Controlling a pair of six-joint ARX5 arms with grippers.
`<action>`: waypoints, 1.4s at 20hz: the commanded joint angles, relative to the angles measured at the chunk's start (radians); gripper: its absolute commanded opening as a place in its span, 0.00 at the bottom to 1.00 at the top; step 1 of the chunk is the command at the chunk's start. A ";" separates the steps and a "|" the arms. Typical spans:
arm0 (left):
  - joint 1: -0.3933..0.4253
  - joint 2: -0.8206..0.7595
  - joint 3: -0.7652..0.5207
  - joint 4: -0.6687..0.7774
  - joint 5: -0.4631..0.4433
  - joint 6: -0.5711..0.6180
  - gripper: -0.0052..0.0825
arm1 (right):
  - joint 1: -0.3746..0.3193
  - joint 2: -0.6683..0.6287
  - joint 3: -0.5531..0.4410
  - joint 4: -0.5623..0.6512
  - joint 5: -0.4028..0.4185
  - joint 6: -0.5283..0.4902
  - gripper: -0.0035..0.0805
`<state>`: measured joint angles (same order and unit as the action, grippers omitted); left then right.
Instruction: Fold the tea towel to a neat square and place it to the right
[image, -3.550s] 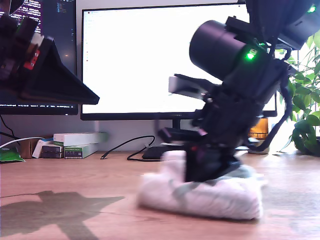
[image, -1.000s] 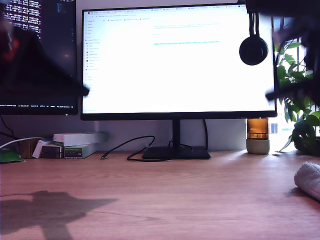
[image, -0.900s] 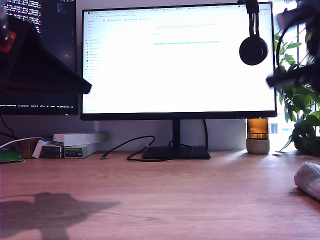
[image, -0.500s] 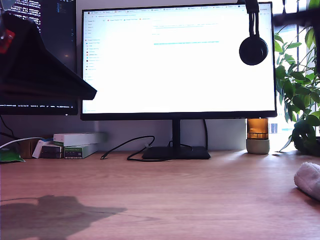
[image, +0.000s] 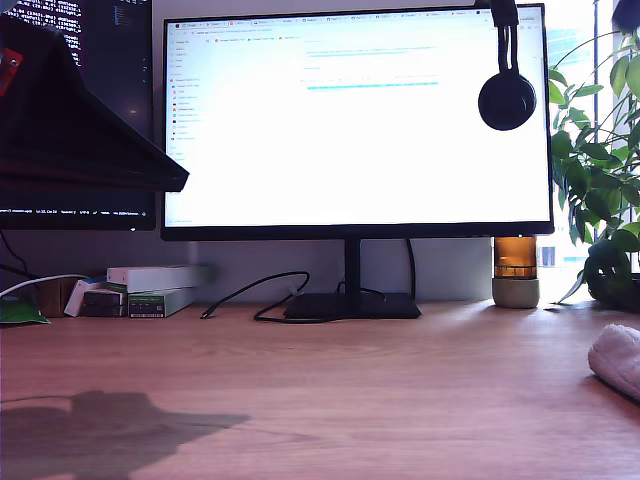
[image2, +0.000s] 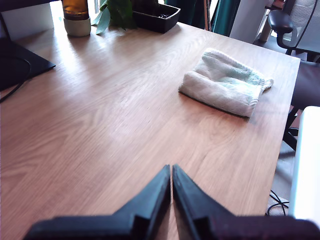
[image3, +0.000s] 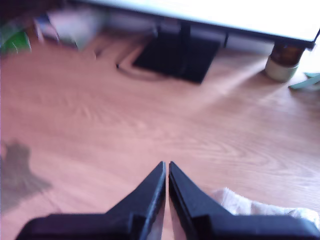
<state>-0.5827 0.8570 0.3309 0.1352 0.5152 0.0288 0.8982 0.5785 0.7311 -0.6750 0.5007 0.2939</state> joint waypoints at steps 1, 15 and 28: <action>-0.006 -0.009 -0.001 0.020 0.000 -0.007 0.04 | -0.002 0.002 0.003 0.021 0.026 -0.006 0.04; 0.218 -0.021 0.000 0.066 -0.093 -0.062 0.03 | -0.544 0.012 -0.176 0.358 -0.207 -0.269 0.04; 0.573 -0.259 0.000 -0.095 -0.093 -0.101 0.03 | -1.195 0.012 -0.288 0.461 -0.785 -0.309 0.04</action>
<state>-0.0212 0.6121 0.3317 0.0429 0.4202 -0.0708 -0.2947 0.5919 0.4797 -0.2253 -0.2768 -0.0071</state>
